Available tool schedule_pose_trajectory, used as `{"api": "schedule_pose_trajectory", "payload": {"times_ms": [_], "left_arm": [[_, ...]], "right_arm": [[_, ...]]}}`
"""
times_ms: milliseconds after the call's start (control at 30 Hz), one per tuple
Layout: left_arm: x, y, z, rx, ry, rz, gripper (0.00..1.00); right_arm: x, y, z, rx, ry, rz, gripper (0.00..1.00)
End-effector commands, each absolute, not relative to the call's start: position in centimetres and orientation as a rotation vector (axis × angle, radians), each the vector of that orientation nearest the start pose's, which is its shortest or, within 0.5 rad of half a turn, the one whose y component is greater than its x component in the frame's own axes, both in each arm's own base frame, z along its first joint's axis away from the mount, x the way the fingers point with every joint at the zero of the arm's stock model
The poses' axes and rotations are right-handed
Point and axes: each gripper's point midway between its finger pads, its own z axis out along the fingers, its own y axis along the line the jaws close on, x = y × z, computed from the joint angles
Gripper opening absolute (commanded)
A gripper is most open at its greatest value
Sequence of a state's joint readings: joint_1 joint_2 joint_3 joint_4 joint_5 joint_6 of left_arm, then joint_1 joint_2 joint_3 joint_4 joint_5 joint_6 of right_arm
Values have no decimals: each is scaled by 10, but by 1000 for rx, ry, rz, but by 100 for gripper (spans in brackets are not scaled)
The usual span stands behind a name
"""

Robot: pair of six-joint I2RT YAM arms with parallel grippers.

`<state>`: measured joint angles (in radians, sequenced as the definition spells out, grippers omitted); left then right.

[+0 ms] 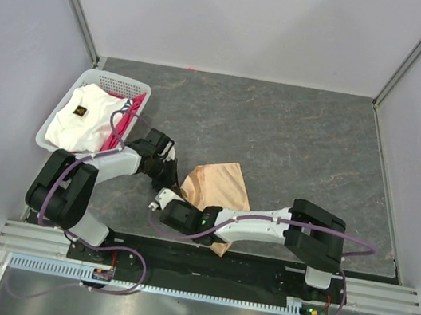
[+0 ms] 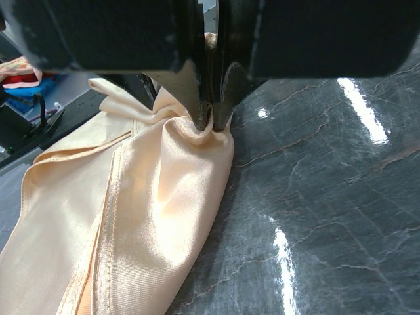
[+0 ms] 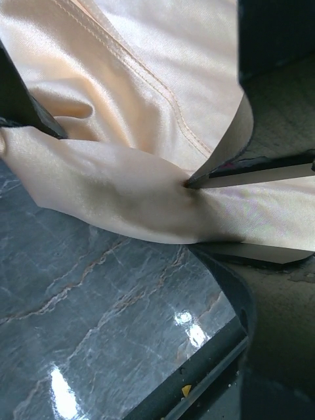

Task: Fold the napkin, place the utensils inside, and roll it up
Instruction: Roll the napkin with the utensil

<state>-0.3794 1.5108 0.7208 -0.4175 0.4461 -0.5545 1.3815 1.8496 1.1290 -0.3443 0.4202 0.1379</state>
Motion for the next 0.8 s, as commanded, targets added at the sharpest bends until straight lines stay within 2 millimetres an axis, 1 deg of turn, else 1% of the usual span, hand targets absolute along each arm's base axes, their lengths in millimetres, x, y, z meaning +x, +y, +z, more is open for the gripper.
{"api": "schedule_pose_trajectory", "payload": {"times_ms": [0,33,67,100,133,200,233,267,300,333,367,467,533,567,600,633,667,700,733,767], "left_arm": [[219,-191,34,-48,2873,-852,2],[218,-192,35,-38,2869,-863,2],[218,-193,35,-30,2866,-866,2],[220,-193,37,-24,2857,-872,2],[220,-195,38,-14,2851,-880,2],[225,-191,41,-24,2831,-850,15],[227,-190,42,-36,2821,-837,23],[229,-186,45,-54,2804,-825,42],[232,-182,45,-84,2794,-797,49],[234,-178,46,-107,2785,-784,57],[236,-171,47,-144,2770,-768,69],[243,-159,50,-207,2727,-720,78],[249,-154,59,-234,2670,-692,80],[248,-151,59,-248,2659,-675,80],[251,-148,64,-271,2624,-661,80],[252,-147,66,-281,2608,-656,80],[249,-145,62,-301,2609,-648,80],[251,-146,69,-308,2566,-667,80],[250,-146,69,-312,2552,-678,80],[246,-146,65,-316,2547,-689,80]], "right_arm": [[141,359,-4,-1362,2223,70,42],[139,359,-7,-1371,2238,89,37],[139,355,-12,-1375,2263,104,35],[136,355,-15,-1388,2283,139,28],[129,359,-18,-1409,2305,206,26],[127,356,-22,-1403,2348,272,18],[123,357,-21,-1406,2369,341,16],[122,357,-19,-1400,2382,371,15],[123,360,-12,-1386,2377,414,13],[120,359,-11,-1388,2406,480,12],[120,360,-8,-1380,2414,520,12],[117,362,2,-1380,2439,675,10],[120,361,5,-1373,2450,730,9],[116,362,7,-1390,2453,785,9],[116,363,8,-1394,2454,814,9],[118,363,9,-1384,2455,848,9],[115,364,12,-1394,2454,905,9],[114,366,13,-1394,2444,942,9],[117,365,14,-1384,2448,960,9],[119,366,16,-1381,2442,982,9]]}}
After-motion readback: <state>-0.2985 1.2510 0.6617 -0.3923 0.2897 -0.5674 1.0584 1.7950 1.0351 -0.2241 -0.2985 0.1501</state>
